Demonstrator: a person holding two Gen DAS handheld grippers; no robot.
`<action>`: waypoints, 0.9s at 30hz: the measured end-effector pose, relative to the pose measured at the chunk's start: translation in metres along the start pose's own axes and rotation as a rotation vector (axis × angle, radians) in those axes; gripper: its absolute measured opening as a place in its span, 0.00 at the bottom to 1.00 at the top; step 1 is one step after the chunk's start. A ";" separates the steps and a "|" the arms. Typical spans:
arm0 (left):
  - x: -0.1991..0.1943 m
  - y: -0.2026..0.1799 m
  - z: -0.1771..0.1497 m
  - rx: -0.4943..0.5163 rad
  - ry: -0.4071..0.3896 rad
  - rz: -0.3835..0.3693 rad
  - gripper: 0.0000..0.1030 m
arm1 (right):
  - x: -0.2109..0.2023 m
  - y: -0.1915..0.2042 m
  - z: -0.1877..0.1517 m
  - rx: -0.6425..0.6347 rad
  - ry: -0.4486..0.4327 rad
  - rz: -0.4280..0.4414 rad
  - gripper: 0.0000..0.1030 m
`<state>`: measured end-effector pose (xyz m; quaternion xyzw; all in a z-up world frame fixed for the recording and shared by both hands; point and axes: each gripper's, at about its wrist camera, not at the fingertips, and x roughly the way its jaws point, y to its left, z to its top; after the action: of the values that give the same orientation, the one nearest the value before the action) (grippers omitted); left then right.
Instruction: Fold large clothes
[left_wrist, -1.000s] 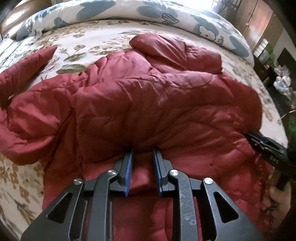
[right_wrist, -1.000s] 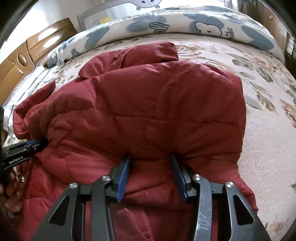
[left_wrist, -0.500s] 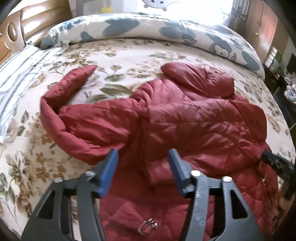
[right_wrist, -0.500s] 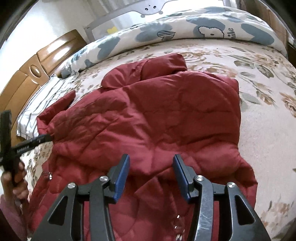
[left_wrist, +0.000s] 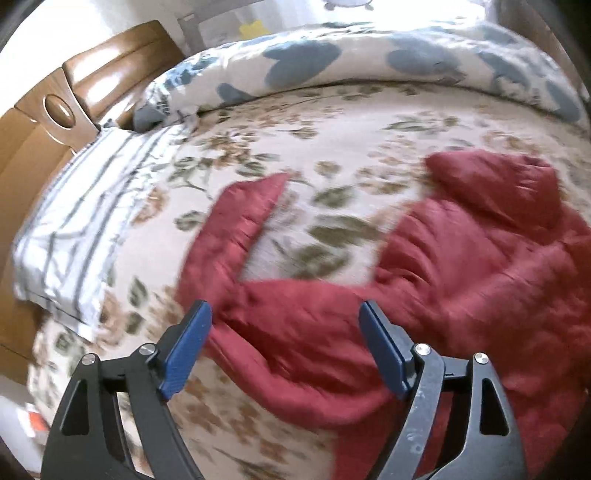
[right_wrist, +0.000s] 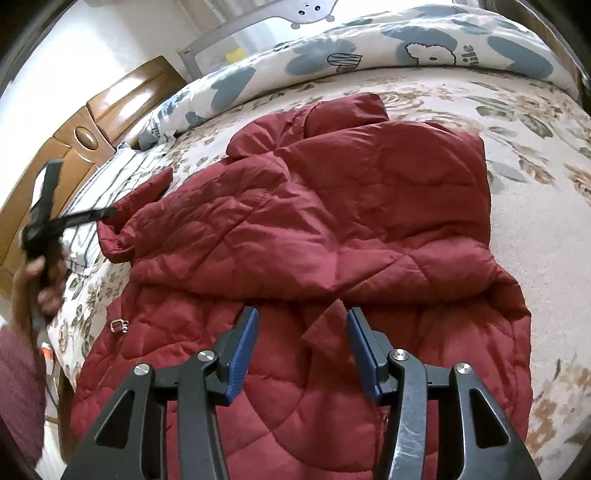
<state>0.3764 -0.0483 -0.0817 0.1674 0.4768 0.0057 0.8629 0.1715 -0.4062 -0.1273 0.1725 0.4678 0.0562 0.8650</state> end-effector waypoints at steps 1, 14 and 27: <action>0.006 0.004 0.006 -0.001 0.008 0.019 0.81 | -0.001 0.002 -0.001 0.000 -0.002 0.002 0.50; 0.112 0.037 0.016 -0.069 0.245 0.086 0.18 | -0.010 -0.005 -0.010 0.028 -0.022 0.012 0.50; 0.017 0.063 -0.002 -0.359 0.001 -0.256 0.10 | -0.013 0.004 -0.014 0.030 -0.038 0.042 0.52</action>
<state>0.3929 0.0150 -0.0780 -0.0506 0.4859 -0.0191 0.8723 0.1528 -0.4022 -0.1225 0.1963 0.4482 0.0642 0.8698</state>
